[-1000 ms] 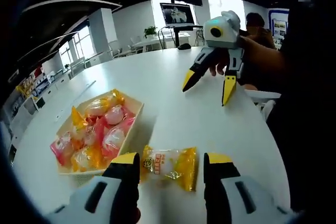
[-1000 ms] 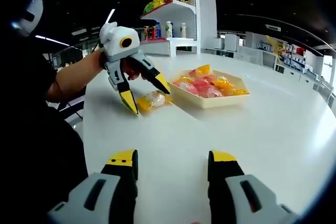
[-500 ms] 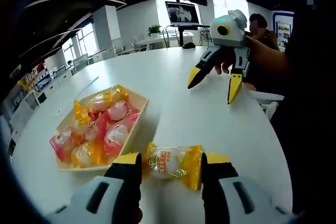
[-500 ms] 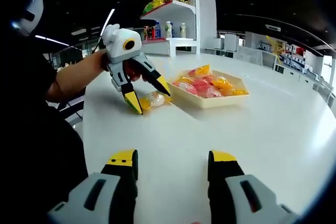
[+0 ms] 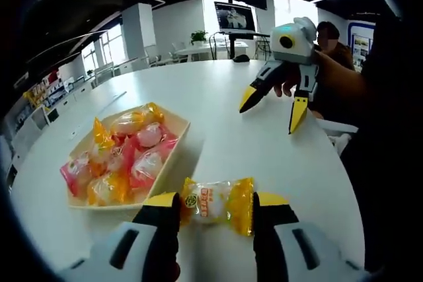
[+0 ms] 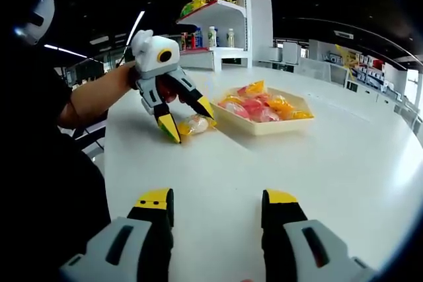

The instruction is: Pick up the marshmallows scattered on the table and place them into the bowl on the table

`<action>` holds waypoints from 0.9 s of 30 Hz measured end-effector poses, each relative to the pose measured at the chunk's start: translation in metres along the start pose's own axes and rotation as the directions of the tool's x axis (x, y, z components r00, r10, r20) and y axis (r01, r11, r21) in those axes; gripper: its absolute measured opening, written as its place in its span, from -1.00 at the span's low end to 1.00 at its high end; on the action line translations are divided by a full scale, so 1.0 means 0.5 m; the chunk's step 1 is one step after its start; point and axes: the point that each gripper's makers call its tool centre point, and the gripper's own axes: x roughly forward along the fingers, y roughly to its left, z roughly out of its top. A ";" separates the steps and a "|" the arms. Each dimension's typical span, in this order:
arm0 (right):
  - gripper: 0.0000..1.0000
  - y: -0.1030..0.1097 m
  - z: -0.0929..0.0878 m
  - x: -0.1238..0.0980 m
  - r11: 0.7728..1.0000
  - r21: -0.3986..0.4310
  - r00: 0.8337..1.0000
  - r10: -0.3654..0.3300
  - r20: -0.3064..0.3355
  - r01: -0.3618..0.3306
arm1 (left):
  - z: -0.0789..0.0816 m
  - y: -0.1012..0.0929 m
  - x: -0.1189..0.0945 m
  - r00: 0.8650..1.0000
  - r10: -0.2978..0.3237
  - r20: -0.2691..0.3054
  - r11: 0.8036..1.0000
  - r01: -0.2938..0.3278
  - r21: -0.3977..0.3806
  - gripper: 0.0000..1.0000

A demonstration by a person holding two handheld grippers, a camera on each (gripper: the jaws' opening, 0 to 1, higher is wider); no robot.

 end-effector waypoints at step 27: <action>0.06 -0.001 -0.007 -0.002 1.000 0.007 1.000 -0.003 0.002 0.003 | -0.006 0.013 0.002 1.000 0.023 -0.007 0.997 -0.023 -0.072 -0.33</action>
